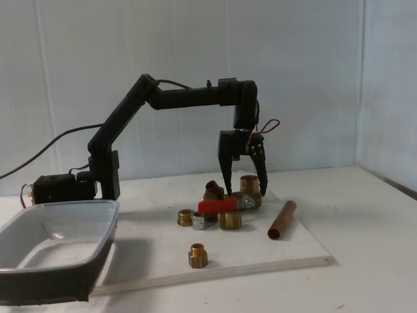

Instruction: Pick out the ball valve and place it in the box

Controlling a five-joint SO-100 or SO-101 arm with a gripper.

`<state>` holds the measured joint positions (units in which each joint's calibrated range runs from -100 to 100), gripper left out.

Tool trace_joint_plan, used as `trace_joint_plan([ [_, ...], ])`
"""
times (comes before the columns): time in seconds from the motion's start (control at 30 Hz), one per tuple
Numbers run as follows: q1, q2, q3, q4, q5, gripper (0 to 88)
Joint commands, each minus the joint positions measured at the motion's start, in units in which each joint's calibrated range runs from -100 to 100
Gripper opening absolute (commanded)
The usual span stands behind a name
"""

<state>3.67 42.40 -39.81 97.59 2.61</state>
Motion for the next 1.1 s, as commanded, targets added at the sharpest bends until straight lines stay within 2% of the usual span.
trace_joint_plan([
  [0.0, 0.1, -0.22, -0.17, -0.78, -0.02, 26.0],
  [0.57, 0.39, -8.53, -0.08, 1.37, 0.7, 26.7],
  [0.8, 2.31, -8.36, 0.28, 1.37, 2.83, 26.7],
  [1.07, 3.86, -7.93, 0.55, 1.29, 2.93, 26.1],
])
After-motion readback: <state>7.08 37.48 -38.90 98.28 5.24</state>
